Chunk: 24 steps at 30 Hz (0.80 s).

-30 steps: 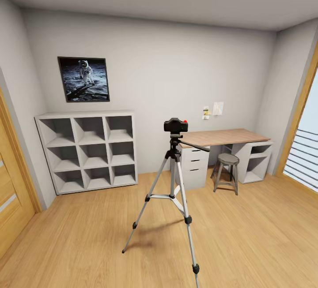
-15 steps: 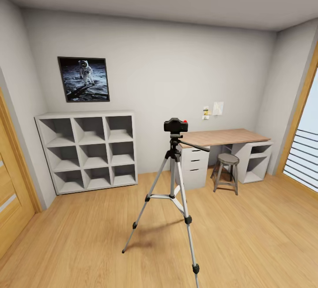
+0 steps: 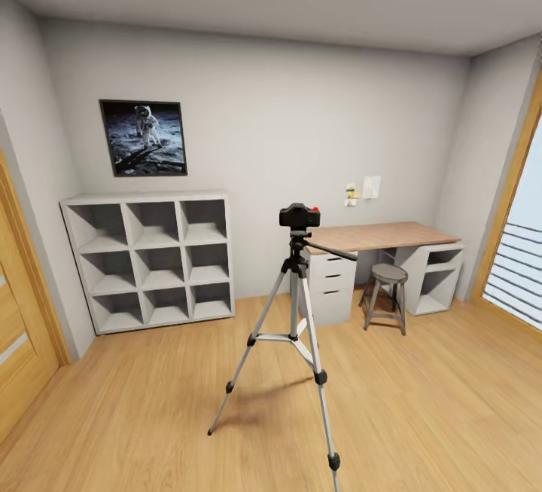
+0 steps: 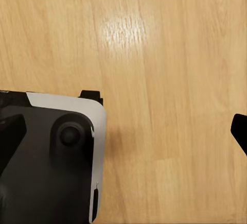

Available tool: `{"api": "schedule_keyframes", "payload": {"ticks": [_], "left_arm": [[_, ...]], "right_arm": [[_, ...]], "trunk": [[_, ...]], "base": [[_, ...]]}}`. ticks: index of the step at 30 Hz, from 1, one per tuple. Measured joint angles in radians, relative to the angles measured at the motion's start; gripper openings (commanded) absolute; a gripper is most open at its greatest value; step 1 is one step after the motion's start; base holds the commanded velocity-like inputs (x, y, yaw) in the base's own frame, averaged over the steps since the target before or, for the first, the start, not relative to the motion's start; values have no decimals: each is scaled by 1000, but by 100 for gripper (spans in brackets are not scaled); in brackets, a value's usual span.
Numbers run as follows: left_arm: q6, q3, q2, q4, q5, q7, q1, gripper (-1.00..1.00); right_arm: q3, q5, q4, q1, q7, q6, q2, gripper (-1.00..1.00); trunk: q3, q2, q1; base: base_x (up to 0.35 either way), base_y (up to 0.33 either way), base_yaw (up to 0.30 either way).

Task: Attach the digital camera to the camera tripod in the bedroom.

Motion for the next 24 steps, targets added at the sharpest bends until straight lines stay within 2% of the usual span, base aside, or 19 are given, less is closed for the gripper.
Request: {"api": "schedule_keyframes", "payload": {"ticks": [8, 24], "left_arm": [[0, 0, 0, 0, 0, 0, 0, 100], [0, 1, 0, 0, 0, 0, 0, 100]], "right_arm": [[0, 0, 0, 0, 0, 3, 0, 100], [0, 1, 0, 0, 1, 7, -1, 100]], "trunk": [[9, 0, 0], [10, 0, 0]], "base": [[0, 0, 0], [0, 0, 0]]}}
